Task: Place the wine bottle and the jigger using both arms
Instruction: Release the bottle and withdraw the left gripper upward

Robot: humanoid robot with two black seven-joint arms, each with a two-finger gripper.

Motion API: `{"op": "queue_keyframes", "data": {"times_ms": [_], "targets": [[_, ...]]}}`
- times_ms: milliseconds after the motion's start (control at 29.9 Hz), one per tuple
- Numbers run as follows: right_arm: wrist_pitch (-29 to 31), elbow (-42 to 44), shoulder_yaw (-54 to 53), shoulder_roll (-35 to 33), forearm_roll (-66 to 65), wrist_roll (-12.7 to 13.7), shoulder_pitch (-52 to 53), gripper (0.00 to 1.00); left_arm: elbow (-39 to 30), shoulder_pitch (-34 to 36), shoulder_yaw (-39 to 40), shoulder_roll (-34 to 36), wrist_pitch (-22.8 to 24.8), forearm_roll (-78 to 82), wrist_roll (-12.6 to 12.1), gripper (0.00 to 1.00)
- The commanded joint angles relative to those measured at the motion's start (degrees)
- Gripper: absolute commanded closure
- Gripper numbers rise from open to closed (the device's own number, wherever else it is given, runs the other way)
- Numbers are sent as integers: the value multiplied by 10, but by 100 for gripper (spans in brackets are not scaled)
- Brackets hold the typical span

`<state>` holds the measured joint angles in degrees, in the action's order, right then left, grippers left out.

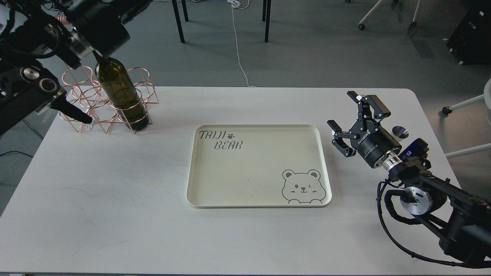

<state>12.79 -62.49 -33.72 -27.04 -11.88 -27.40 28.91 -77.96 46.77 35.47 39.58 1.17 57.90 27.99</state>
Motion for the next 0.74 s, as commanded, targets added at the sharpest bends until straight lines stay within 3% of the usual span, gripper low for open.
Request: {"op": "queue_keyframes", "data": {"times_ms": [0, 167, 334, 702], "targets": [[3, 24, -19, 15, 1, 4, 4, 2, -8, -131, 71, -77, 1, -13, 0, 2], [2, 39, -24, 50, 6, 2, 2, 2, -4, -286, 196, -187, 7, -69, -44, 2], [8, 38, -22, 51, 5, -4, -6, 2, 3, -354, 257, -236, 19, -78, -102, 2], [9, 40, -16, 57, 5, -6, -21, 2, 19, -397, 285, -275, 17, -166, -106, 2]]}}
